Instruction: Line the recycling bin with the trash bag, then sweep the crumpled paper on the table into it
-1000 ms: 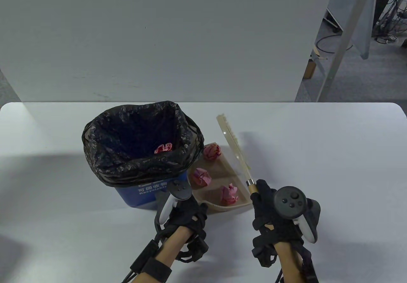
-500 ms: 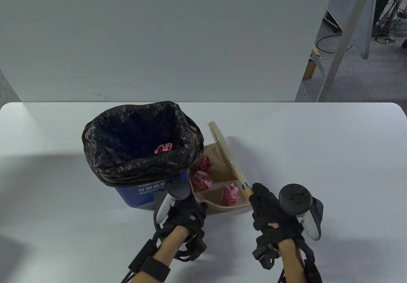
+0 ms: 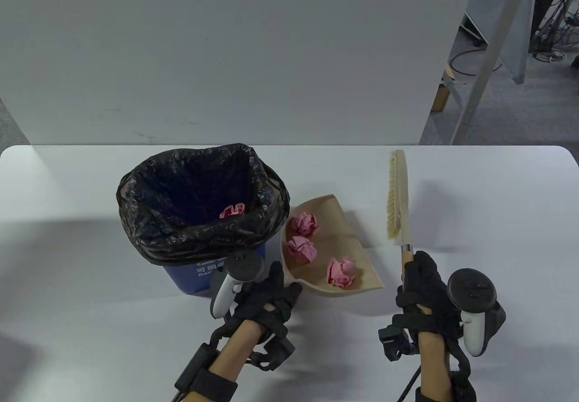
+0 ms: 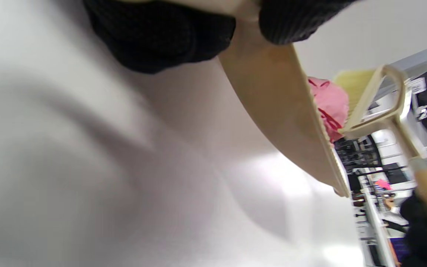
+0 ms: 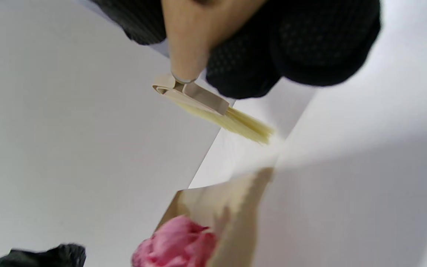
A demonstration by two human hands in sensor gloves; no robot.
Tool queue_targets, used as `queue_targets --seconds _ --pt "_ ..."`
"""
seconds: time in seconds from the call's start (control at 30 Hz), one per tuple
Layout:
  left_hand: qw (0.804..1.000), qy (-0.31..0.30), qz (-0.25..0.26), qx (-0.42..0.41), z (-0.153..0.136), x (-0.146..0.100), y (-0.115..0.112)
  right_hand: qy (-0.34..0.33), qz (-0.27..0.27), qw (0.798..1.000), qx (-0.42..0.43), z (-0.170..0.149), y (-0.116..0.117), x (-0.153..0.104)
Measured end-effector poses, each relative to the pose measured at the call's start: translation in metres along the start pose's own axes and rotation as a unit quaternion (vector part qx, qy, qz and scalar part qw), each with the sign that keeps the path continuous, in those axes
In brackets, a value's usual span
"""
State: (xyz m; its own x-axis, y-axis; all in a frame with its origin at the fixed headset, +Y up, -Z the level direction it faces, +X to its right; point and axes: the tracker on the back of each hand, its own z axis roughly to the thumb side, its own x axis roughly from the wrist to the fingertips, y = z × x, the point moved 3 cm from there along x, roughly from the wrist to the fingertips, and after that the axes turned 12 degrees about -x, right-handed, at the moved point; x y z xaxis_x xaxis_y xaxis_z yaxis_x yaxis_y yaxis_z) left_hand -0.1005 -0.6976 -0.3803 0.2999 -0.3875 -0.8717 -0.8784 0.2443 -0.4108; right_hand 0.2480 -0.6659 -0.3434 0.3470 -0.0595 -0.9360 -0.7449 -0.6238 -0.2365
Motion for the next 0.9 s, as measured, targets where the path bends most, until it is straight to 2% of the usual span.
queue_targets --seconds 0.17,0.33,0.53,0.7,0.8,0.9 --pt "0.999 -0.031 -0.029 -0.016 0.015 -0.014 0.002 0.023 -0.009 0.999 0.028 -0.011 -0.002 0.003" --pt "0.997 -0.067 -0.029 -0.031 0.03 -0.03 0.008 0.029 -0.022 0.999 0.025 -0.012 -0.004 0.003" --pt "0.991 -0.122 -0.035 -0.034 0.053 -0.052 0.007 0.023 -0.011 1.0 0.015 -0.01 0.001 0.004" --pt "0.983 -0.163 -0.06 -0.05 0.073 -0.069 0.004 0.026 -0.009 1.0 0.015 -0.011 0.002 0.005" --pt "0.979 -0.179 -0.064 -0.07 0.084 -0.078 0.013 0.028 -0.011 0.999 0.016 -0.011 0.002 0.004" --pt "0.977 -0.197 -0.031 -0.08 0.092 -0.091 0.032 0.026 -0.011 0.999 0.016 -0.011 0.002 0.005"
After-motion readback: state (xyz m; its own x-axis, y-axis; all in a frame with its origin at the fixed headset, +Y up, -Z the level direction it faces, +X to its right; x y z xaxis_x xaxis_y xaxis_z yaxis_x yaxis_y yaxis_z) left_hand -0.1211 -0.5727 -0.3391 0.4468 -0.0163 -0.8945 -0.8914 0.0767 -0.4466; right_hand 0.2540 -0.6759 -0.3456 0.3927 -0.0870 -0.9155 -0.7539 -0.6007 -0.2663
